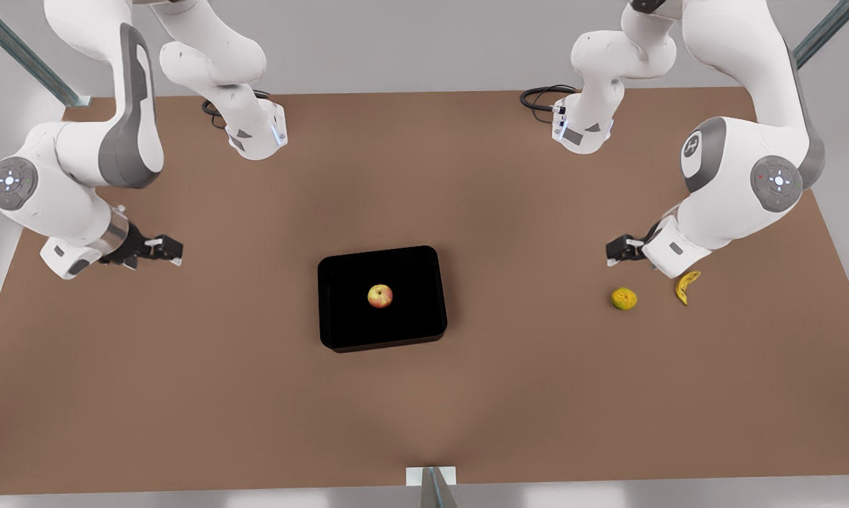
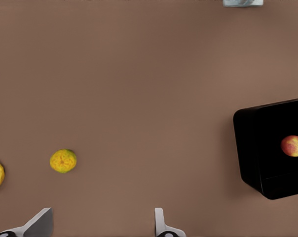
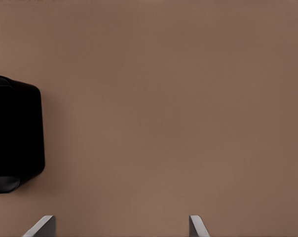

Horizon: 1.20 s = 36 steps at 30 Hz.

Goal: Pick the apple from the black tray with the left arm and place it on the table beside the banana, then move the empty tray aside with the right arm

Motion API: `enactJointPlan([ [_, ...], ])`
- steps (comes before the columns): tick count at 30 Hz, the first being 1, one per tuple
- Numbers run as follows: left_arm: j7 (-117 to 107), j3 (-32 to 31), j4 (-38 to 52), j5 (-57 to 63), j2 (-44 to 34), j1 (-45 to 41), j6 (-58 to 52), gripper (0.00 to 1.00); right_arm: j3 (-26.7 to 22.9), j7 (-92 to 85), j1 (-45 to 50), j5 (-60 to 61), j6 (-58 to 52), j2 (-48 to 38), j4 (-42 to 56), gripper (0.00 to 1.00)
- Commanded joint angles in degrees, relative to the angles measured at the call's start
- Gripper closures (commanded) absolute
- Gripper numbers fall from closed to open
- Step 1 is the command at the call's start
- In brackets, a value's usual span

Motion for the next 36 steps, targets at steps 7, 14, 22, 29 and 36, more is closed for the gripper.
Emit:
enactJointPlan([
  [7, -29.74, -3.94, 3.48, 5.01, 5.68, -23.72, 2.98, 0.00, -0.04, -3.51, -0.91, -0.15, 3.97, 0.75, 0.76, 0.00],
  [14, -69.25, -4.82, 25.20, 8.52, 30.65, -36.57, 16.68, 0.00, 0.05, -3.59, -0.91, -0.24, 3.97, 1.01, 0.76, 0.00],
  [22, -67.31, -4.30, 30.65, 17.23, 40.68, -40.44, 23.01, 0.00, 0.05, -3.42, -0.91, -1.65, 3.88, 1.19, 1.20, 0.00],
  [29, -66.87, -2.27, 31.26, 17.67, 47.27, -42.90, 33.73, 0.00, 0.05, -3.42, -0.91, -1.65, 3.88, 1.36, 1.29, 0.00],
  [36, -65.20, 0.80, 35.04, 17.67, 51.58, -44.05, 35.67, 0.00, 0.05, -3.42, -0.91, -1.74, 3.88, 1.45, 1.38, 0.00],
])
